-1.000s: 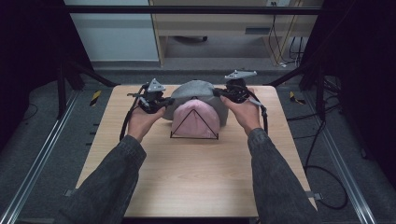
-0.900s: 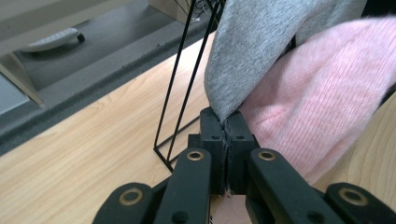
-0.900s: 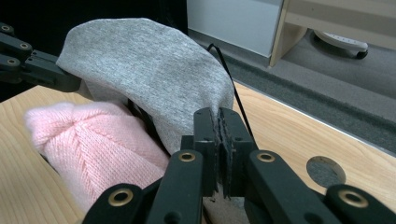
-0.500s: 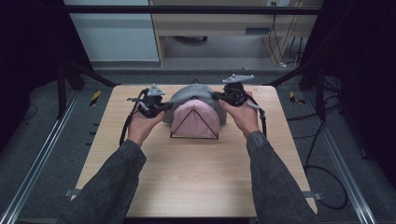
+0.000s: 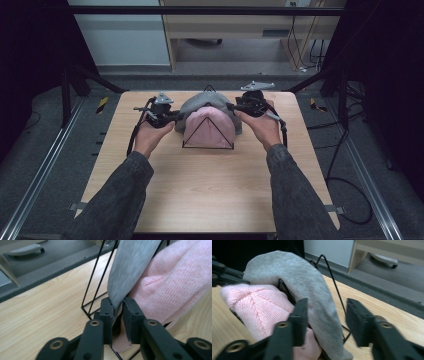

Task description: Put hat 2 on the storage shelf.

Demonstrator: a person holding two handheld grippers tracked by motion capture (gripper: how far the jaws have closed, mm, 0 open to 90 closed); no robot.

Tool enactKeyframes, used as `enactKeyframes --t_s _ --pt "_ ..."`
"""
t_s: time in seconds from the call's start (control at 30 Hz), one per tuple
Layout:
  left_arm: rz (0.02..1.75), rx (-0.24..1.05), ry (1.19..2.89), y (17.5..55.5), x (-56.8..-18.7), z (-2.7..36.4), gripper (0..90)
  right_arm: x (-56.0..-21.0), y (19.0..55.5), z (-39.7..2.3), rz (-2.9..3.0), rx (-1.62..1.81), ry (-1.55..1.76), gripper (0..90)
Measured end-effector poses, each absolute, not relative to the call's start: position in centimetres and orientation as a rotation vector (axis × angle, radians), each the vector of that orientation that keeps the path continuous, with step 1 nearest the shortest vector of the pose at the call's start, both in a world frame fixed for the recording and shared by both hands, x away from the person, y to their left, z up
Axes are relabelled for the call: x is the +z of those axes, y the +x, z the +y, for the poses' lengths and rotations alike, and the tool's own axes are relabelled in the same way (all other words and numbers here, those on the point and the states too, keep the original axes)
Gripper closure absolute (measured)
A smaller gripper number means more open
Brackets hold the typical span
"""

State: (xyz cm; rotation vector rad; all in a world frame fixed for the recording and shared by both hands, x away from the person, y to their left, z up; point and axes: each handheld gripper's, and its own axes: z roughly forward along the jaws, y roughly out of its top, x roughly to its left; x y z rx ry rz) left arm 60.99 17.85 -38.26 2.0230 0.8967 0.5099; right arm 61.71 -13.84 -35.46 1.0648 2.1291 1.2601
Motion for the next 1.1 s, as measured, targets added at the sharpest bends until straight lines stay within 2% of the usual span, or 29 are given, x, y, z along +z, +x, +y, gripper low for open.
enactKeyframes --t_s 0.1,0.3,0.53,0.77,1.1 --pt "0.928 0.533 2.004 60.8 -37.9 18.2 62.5 -35.3 61.3 -14.0 2.096 1.257 1.073 41.4" --pt "0.942 0.574 1.996 59.8 -36.9 18.6 36.7 -35.0 60.1 -14.5 2.07 1.25 1.076 32.2" --pt "0.926 0.584 2.061 56.3 -36.2 19.6 14.2 -34.5 57.6 -15.3 2.044 1.232 1.085 22.5" --pt "0.935 0.554 2.104 53.2 -37.4 21.0 6.7 -34.7 55.2 -16.2 2.064 1.241 1.12 12.6" --pt "0.905 0.518 2.151 50.3 -39.9 22.4 5.7 -37.7 52.5 -17.2 2.138 1.187 1.106 9.5"
